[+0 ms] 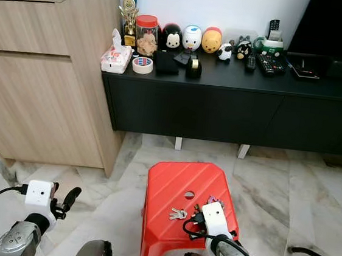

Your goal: Hang keys on a hook

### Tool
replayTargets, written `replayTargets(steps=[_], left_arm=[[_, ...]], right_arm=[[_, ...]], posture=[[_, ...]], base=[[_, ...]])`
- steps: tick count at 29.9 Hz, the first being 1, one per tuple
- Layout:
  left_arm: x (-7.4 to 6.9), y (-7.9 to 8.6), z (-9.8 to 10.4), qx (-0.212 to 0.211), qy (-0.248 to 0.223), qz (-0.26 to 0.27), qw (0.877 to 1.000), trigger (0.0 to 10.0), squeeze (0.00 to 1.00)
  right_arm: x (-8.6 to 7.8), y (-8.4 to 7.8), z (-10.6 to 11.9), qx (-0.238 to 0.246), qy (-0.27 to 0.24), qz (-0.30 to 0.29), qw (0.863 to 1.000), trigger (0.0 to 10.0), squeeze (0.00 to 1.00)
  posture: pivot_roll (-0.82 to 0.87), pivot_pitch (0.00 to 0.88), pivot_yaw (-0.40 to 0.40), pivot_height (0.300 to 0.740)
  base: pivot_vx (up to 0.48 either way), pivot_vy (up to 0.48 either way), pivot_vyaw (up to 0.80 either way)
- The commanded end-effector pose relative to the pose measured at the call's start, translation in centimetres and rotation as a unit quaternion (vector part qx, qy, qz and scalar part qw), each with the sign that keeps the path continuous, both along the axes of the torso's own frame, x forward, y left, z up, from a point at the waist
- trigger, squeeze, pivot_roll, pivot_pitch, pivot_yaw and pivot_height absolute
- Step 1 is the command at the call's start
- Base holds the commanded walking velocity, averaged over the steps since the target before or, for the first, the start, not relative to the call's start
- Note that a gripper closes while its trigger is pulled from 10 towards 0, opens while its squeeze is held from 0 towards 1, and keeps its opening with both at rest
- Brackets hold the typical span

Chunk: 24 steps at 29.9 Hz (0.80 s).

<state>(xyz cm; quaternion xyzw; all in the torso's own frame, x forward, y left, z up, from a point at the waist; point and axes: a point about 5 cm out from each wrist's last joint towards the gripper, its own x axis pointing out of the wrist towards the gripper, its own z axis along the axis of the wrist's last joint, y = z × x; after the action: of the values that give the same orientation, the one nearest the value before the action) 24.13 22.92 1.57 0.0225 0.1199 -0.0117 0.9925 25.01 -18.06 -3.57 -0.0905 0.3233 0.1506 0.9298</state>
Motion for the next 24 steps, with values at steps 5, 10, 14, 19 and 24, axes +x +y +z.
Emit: replayTargets(steps=[5,10,14,19,24], left_arm=[[0.2,0.1,0.0,0.005,0.002,0.001,1.000,10.0,0.00],[0.3,0.1,-0.1,0.006,0.002,0.004,1.000,10.0,0.00],[0.4,0.2,-0.2,0.005,0.001,0.009,1.000,10.0,0.00],[0.8,0.2,-0.1,0.002,-0.004,0.016,1.000,10.0,0.00],[1.3,0.4,0.2,0.003,-0.013,0.023,1.000,10.0,0.00]], right_arm=[[1.6,0.1,1.9,0.034,-0.081,-0.036,0.996,0.0,0.00],[2.7,-0.1,3.7,0.081,-0.152,-0.085,0.981,0.0,0.00],[3.0,0.0,4.5,0.104,-0.184,-0.103,0.972,6.7,0.00],[3.1,0.2,5.1,0.126,-0.202,-0.117,0.964,10.0,0.00],[3.4,0.2,5.9,0.124,-0.221,-0.110,0.961,10.0,0.00]], posture=[[0.08,0.000,-0.014,0.594],[0.08,0.000,-0.019,0.594],[0.08,0.000,-0.025,0.594],[0.08,0.000,-0.033,0.594],[0.08,0.000,-0.038,0.594]], base=[[0.000,0.000,0.00],[0.000,0.000,0.00],[0.000,0.000,0.00],[0.000,0.000,0.00],[0.000,0.000,0.00]])
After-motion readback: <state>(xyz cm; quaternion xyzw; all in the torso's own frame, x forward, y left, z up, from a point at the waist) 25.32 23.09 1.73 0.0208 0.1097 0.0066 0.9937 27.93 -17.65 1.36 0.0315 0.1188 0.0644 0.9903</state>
